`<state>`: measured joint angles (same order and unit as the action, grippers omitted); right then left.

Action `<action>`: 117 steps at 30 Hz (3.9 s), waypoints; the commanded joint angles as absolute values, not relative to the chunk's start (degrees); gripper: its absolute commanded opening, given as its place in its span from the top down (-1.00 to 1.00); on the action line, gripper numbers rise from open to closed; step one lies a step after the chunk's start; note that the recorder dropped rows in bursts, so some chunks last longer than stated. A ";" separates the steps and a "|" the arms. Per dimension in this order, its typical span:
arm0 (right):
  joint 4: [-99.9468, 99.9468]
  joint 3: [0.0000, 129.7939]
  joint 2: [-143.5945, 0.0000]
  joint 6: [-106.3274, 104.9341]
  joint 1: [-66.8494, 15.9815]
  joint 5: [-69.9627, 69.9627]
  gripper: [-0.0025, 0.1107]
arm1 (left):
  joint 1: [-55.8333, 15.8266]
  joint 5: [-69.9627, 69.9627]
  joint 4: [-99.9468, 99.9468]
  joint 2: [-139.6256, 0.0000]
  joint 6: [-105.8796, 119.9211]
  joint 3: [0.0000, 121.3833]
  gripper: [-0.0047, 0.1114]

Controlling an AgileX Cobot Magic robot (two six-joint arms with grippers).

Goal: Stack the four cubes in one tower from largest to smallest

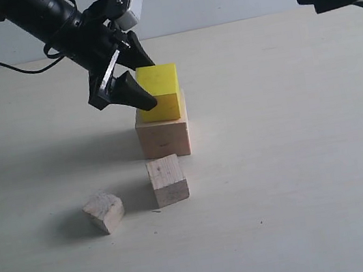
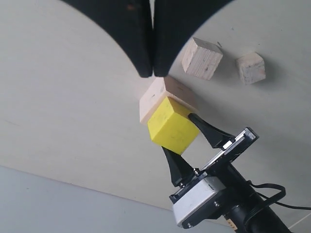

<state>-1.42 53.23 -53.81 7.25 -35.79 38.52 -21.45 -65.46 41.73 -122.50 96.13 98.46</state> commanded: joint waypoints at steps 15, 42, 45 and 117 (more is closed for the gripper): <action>-1.51 52.93 -53.31 7.10 -35.52 39.31 0.96 | -21.30 -64.19 42.60 -121.17 92.00 98.61 -0.48; -29.39 52.93 -78.74 33.73 -35.52 33.43 0.96 | -19.97 -69.96 32.64 -103.03 63.50 98.61 0.92; -29.37 53.25 -85.93 36.72 -34.19 31.02 0.96 | -19.97 -69.96 25.72 -101.50 50.98 98.61 0.92; 73.80 79.94 -126.06 -44.35 -11.66 51.08 0.96 | -19.97 -69.96 24.29 -101.33 26.60 91.14 0.92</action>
<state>73.12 79.54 -126.03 -42.88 -12.03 50.70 -20.00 -70.07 23.95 -101.85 26.92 91.33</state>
